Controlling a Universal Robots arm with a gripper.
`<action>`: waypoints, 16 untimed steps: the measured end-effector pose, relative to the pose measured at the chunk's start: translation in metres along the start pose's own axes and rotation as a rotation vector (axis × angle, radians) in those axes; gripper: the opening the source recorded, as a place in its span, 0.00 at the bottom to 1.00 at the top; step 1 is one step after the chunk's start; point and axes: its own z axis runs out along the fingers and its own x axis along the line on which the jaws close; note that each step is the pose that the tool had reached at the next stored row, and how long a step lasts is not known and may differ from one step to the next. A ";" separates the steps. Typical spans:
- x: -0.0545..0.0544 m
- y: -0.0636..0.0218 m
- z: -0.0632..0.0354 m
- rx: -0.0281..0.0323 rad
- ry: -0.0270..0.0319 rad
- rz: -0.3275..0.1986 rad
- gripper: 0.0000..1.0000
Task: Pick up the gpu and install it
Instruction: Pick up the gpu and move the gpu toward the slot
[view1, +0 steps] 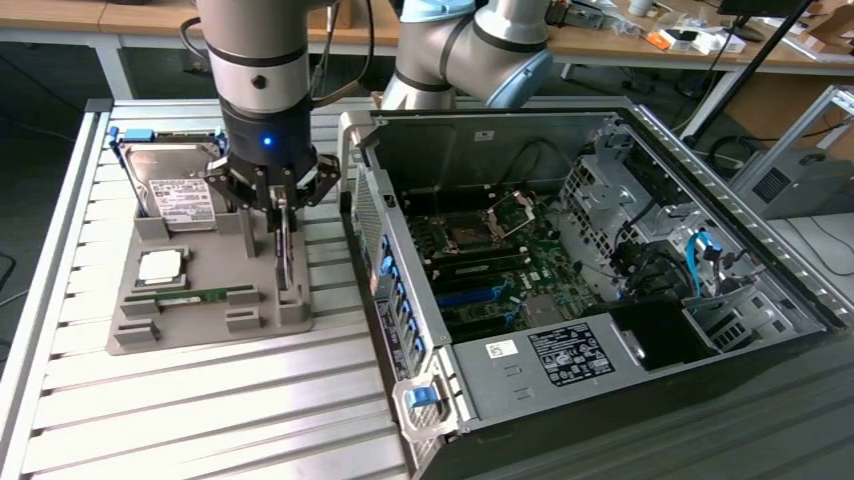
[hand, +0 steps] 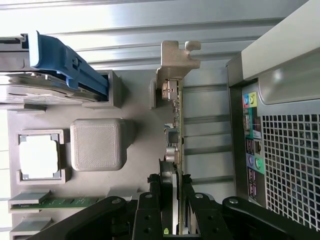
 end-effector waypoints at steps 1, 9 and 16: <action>0.000 0.0000 -0.0005 0.0000 0.0000 0.000 0.27; 0.000 0.0002 -0.0039 0.0000 -0.0001 0.000 0.27; 0.000 0.0003 -0.0077 0.0000 0.0000 0.000 0.27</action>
